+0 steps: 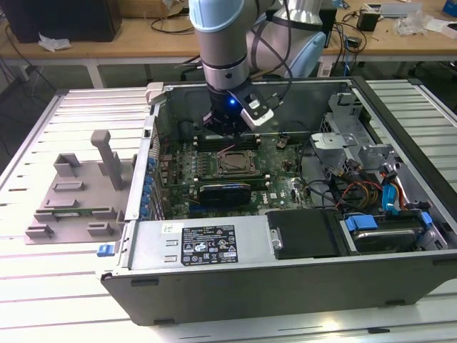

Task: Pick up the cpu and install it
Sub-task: 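Install the first cpu locking lever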

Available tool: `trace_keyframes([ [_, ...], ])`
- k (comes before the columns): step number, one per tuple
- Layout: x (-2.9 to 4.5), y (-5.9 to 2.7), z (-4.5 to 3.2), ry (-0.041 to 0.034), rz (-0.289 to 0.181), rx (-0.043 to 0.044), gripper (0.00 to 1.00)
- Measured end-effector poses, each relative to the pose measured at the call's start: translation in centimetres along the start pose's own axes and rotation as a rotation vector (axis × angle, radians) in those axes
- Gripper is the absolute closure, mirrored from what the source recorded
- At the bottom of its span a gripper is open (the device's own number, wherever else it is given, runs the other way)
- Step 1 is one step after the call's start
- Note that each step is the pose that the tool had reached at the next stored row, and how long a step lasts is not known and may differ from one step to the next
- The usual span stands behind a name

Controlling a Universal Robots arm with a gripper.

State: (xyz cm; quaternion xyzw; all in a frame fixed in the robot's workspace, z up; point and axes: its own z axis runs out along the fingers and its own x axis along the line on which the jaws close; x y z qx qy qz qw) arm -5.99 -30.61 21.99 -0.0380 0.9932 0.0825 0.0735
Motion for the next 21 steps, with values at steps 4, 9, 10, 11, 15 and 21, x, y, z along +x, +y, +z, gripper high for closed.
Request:
trace_keyframes([
  [4, 0.08, 0.05, 0.52, -0.0152, 0.094, 0.0148, 0.89],
  [9, 0.08, 0.49, 0.8, -0.0194, 0.12, 0.0188, 0.89],
  [10, 0.1, 0.6, 0.85, -0.02, 0.125, 0.0196, 0.89],
  [11, 0.12, 0.68, 0.87, -0.0204, 0.127, 0.0199, 0.89],
  [15, 0.38, 0.99, 0.96, -0.0223, 0.138, 0.0215, 0.89],
  [21, 0.65, 1.03, 1.1, -0.0257, 0.161, 0.027, 0.89],
])
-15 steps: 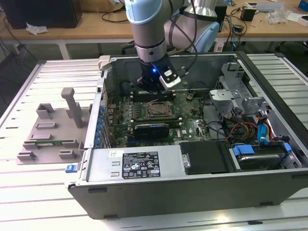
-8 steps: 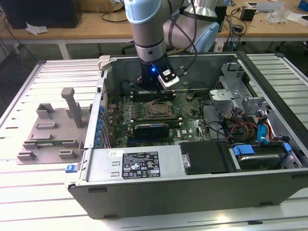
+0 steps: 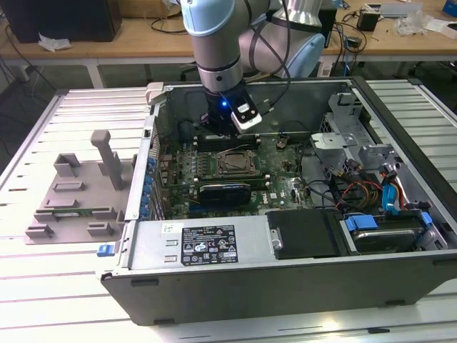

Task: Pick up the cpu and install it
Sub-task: 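Install the first cpu locking lever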

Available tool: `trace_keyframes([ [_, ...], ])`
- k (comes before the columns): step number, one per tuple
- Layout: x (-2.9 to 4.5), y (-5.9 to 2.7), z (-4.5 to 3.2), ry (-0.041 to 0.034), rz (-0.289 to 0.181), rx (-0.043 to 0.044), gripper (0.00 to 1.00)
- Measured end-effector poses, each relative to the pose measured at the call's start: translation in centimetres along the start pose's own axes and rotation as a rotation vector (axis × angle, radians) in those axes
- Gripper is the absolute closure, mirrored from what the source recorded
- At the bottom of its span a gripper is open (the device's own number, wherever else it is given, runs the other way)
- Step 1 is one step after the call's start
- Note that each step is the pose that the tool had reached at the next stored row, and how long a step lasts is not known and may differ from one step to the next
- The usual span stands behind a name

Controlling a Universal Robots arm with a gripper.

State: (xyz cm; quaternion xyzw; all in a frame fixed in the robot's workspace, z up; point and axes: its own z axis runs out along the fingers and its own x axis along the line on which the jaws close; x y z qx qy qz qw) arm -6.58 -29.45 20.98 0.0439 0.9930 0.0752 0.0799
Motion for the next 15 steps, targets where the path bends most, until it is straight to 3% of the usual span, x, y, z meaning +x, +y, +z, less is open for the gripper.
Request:
trace_keyframes([
  [15, 0.08, -0.08, 0.51, -0.0149, 0.089, 0.0206, 0.89],
])
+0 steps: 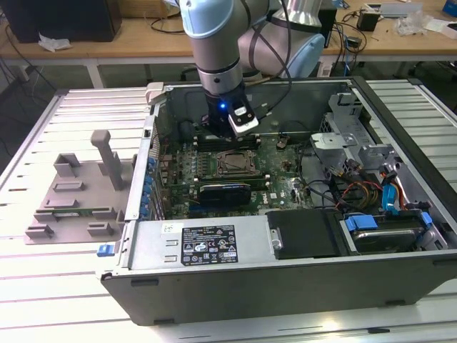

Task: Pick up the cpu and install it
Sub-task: 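Install the first cpu locking lever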

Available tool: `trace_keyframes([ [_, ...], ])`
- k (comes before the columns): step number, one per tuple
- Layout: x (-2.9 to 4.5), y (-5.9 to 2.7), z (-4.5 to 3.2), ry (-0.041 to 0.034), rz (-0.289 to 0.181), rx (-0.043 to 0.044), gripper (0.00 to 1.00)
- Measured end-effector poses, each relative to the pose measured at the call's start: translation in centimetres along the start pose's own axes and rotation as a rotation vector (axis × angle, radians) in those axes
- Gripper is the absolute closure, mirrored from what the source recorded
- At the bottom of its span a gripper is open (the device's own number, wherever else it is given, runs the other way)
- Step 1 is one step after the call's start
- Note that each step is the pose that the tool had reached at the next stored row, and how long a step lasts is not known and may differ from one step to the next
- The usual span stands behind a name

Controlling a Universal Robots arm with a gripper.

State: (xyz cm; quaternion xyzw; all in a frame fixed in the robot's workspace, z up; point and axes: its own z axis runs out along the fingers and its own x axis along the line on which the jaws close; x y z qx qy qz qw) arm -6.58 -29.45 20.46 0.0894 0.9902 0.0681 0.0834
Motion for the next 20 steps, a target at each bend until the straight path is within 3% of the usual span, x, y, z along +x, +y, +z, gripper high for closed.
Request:
trace_keyframes([
  [10, 0.08, -0.08, 0.48, -0.0134, 0.085, 0.0164, 0.89],
  [17, 0.09, -0.08, 0.56, -0.0168, 0.106, 0.0197, 0.89],
  [20, -0.37, -0.01, 0.65, -0.0168, 0.106, 0.0197, 0.89],
])
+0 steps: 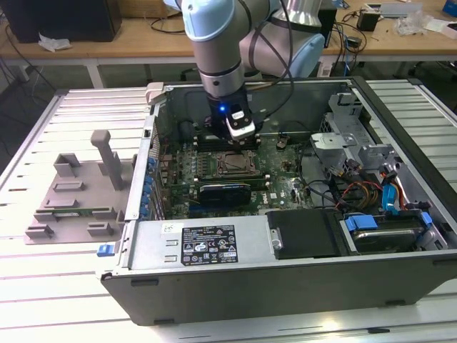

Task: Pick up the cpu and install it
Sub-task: 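Install the first cpu locking lever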

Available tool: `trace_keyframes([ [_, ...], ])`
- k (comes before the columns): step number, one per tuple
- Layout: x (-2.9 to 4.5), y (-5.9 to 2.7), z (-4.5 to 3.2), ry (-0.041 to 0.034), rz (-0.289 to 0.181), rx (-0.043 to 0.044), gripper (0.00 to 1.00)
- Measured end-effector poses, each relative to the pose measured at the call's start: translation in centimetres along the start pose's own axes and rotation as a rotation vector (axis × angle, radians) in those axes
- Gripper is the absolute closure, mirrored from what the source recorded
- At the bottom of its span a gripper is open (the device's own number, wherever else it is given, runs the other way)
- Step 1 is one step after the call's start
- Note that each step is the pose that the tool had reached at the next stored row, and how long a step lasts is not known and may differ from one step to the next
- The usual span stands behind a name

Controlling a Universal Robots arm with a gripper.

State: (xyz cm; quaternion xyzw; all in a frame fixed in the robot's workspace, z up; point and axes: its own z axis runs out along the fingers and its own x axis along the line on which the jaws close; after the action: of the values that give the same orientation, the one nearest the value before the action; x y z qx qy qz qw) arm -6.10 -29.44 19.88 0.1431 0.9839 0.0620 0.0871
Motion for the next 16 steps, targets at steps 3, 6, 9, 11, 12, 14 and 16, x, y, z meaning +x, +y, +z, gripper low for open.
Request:
trace_keyframes([
  [3, -0.19, 0.05, 0.04, 0.0001, 0.0, -0.0001, 0.89],
  [6, -0.28, 0.08, 0.07, 0.0003, 0.0, -0.0013, 0.89],
  [9, -0.3, 0.11, -0.04, 0.0001, 0.0, -0.0017, 0.89],
  [11, -0.36, 0.16, -0.43, 0.0003, 0.0, -0.0011, 0.89],
  [12, -0.39, 0.19, -0.64, 0.0002, 0.0, -0.0009, 0.89],
  [14, -0.52, 0.3, -1.4, -0.0004, 0.0, 0.0012, 0.89],
  [16, -0.62, 0.4, -2.05, -0.0013, -0.001, 0.0046, 0.89],
])
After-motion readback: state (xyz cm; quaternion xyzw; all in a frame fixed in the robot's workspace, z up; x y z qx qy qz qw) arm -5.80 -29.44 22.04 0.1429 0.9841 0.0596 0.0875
